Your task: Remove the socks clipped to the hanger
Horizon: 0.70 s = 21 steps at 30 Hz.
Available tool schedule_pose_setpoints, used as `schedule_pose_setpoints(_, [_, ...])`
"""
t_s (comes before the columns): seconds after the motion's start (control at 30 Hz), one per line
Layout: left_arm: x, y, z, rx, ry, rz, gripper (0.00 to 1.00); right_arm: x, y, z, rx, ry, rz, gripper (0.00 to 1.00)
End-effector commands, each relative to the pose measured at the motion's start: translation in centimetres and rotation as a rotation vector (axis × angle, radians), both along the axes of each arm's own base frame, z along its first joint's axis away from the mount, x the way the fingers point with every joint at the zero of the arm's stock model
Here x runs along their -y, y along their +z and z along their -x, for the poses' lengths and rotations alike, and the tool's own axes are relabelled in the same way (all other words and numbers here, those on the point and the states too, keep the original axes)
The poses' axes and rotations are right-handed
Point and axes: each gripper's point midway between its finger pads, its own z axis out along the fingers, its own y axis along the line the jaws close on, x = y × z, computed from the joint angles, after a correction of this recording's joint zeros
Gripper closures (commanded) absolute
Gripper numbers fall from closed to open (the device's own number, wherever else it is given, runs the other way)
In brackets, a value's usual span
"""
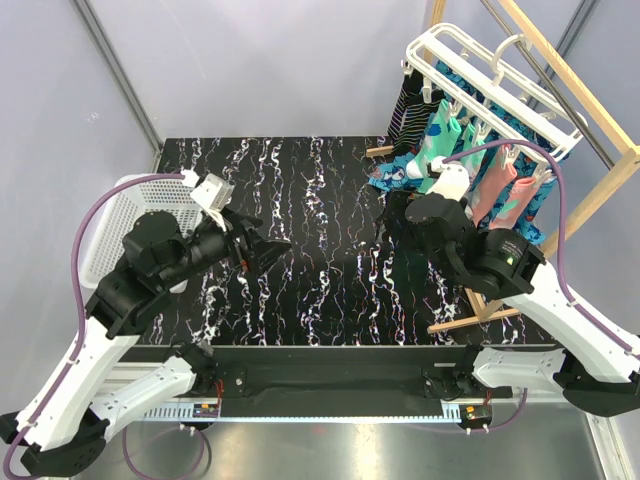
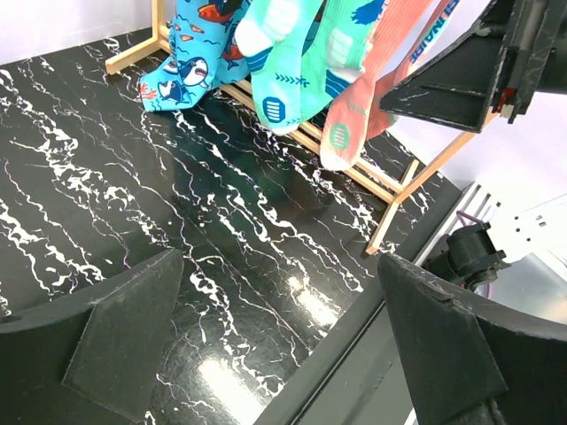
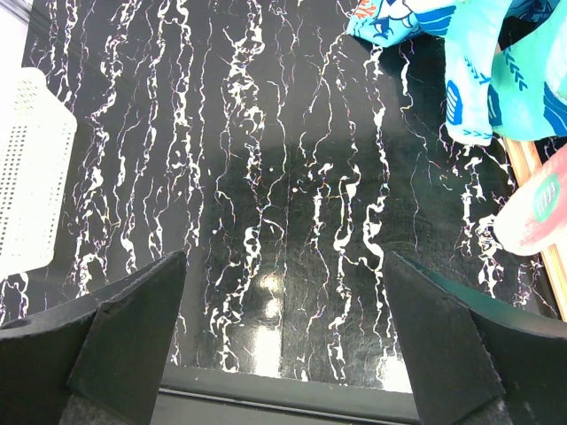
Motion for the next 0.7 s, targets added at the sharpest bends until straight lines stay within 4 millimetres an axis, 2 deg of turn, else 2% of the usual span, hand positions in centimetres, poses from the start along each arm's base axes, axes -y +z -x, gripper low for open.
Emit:
schedule_pose_setpoints(0.0, [-0.1,1.3,-0.2,0.050,0.010,0.031,0.01,0.0,0.4,-0.1,0.012,-0.018,-0.019,0.00])
schedule_pose_setpoints(0.1, [-0.1,1.3,-0.5,0.056,0.020,0.029,0.01,0.8,0.9,-0.3,0.020,-0.062,-0.024,0.00])
schedule_pose_setpoints(0.2, [0.1,1.2,-1.3,0.059,0.040,0.037,0.01,0.7,2.3,-0.6,0.059,-0.035,0.006,0.00])
schedule_pose_setpoints(0.23, [0.2,1.2,-1.6,0.051,0.053,0.046,0.01,0.8,4.1,-0.9,0.095,-0.039,-0.009,0.00])
schedule_pose_setpoints(0.27, [0.6,1.1,-2.1,0.040,0.057,0.047,0.01,0.6,4.7,-1.4,0.110,-0.041,0.009,0.00])
schedule_pose_setpoints(0.4, [1.2,0.8,-4.0,-0.005,0.103,0.042,0.01,1.4,9.5,-3.6,0.270,-0.105,0.076,0.00])
schedule_pose_setpoints(0.5, [2.1,-0.4,-5.5,-0.024,0.111,0.006,0.01,0.9,10.7,-5.8,0.293,-0.137,0.057,0.03])
schedule_pose_setpoints(0.57, [2.2,-1.9,-6.6,-0.064,0.145,-0.032,0.01,0.8,9.5,-8.1,0.246,-0.144,0.063,0.06])
schedule_pose_setpoints(0.67, [2.4,-2.9,-6.7,-0.084,0.135,-0.045,0.01,0.4,8.0,-10.8,0.201,-0.146,0.075,0.12])
